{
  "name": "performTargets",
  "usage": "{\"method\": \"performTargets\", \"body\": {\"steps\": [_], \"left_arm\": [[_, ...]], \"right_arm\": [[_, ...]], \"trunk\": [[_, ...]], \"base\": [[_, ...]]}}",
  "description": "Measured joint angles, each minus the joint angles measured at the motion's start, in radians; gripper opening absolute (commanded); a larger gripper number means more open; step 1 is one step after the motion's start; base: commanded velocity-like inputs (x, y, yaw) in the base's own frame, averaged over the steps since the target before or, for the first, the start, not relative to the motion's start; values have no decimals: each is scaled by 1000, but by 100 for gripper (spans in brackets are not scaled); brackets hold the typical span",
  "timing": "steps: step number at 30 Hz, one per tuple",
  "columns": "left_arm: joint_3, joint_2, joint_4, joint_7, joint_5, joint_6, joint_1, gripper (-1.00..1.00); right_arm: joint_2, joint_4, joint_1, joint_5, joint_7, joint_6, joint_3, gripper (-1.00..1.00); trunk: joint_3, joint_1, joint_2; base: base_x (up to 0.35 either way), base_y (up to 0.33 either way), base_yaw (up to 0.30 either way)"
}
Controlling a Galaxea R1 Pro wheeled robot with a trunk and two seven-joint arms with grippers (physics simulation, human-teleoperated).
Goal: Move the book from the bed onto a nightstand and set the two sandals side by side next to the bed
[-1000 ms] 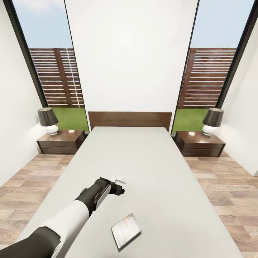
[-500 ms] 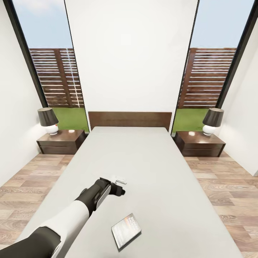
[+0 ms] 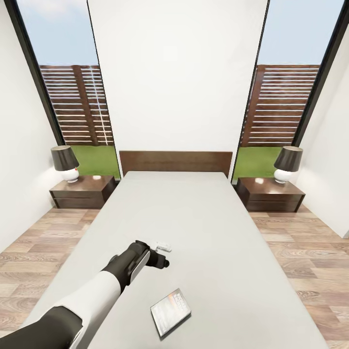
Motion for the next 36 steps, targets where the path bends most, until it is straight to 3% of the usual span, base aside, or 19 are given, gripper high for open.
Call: {"method": "performTargets", "body": {"steps": [13, 32, 36], "left_arm": [[2, 3, -10, -6, 23, 8, 0, 100], [6, 7, -12, -9, 27, -17, 1, 100], [6, 7, -13, -9, 27, -35, 1, 100]], "right_arm": [[6, 0, 0, 0, 0, 0, 0, 100], [7, 0, 0, 0, 0, 0, 0, 100], [7, 0, 1, 0, 1, 0, 0, 100]], "trunk": [[0, 0, 0], [0, 0, 0], [-13, 15, -28]], "base": [[0, 0, 0], [0, 0, 0], [0, 0, 0]]}}
